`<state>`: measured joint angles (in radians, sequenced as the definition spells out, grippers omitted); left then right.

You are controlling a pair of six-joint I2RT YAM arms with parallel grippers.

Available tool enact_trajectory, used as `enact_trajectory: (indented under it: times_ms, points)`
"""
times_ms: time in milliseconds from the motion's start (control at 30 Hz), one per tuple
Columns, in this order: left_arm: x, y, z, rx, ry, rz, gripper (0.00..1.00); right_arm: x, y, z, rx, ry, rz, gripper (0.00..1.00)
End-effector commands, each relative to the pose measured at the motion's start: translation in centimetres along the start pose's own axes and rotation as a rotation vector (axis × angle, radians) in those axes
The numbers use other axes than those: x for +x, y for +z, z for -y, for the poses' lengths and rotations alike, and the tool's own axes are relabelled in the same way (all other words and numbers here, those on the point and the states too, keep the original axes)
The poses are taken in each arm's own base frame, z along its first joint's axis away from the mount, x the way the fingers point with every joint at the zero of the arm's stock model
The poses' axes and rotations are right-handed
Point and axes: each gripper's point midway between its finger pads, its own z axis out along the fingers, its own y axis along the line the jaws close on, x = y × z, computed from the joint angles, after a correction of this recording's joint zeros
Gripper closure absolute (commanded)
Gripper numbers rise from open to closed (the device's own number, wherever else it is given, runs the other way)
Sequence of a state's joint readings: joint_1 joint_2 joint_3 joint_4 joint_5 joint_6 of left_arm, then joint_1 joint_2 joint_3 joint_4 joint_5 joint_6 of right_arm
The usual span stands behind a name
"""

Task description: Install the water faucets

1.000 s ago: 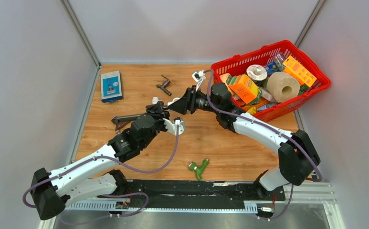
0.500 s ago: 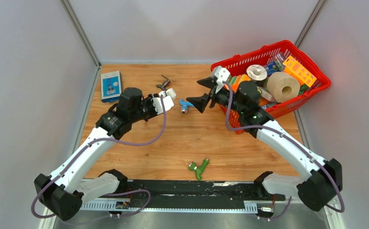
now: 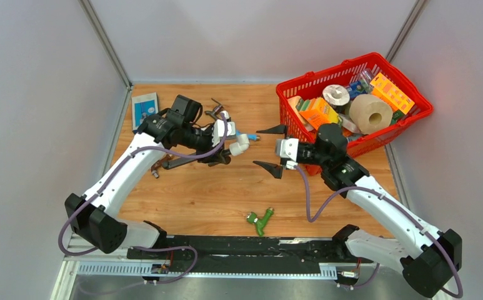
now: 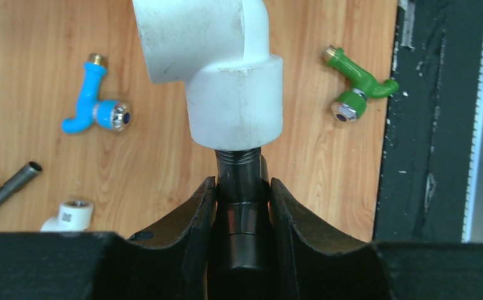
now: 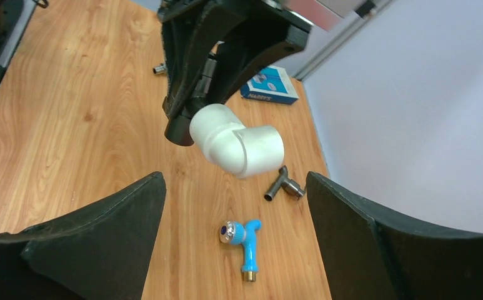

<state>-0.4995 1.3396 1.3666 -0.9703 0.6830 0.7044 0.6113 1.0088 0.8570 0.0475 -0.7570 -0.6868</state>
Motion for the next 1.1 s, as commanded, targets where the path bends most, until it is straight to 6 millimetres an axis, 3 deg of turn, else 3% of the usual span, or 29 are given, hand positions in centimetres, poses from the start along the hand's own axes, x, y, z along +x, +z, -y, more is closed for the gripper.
enact_trajectory:
  times_ms: [0, 367, 633, 767, 900, 1033, 1067]
  points:
    - [-2.6, -1.1, 1.6, 0.091, 0.063, 0.077, 1.00, -2.5, 1.3, -0.8, -0.099, -0.141, 0.076, 0.11]
    - [-3.7, -1.5, 3.0, 0.162, 0.072, 0.127, 1.00, -2.4, 3.6, -2.1, -0.212, -0.144, 0.103, 0.11]
    - [-4.7, -1.8, 3.7, 0.214, 0.063, 0.153, 1.00, -1.6, 5.1, -2.7, -0.250, -0.119, 0.074, 0.18]
    - [-4.8, -1.8, 3.7, 0.216, 0.057, 0.154, 1.00, -0.9, 5.4, -2.6, -0.243, -0.099, 0.048, 0.29]
    - [-5.4, -2.3, 3.4, 0.167, 0.074, 0.166, 1.00, -0.3, 5.5, -2.7, -0.241, -0.065, 0.026, 0.47]
    - [-6.1, -2.7, 1.7, -0.022, 0.116, 0.157, 1.00, 0.0, 5.8, -2.2, -0.216, 0.051, -0.008, 0.61]
    - [-5.8, -2.5, 0.3, -0.115, 0.139, 0.137, 1.00, 0.1, 5.9, -2.3, -0.216, 0.087, -0.014, 0.65]
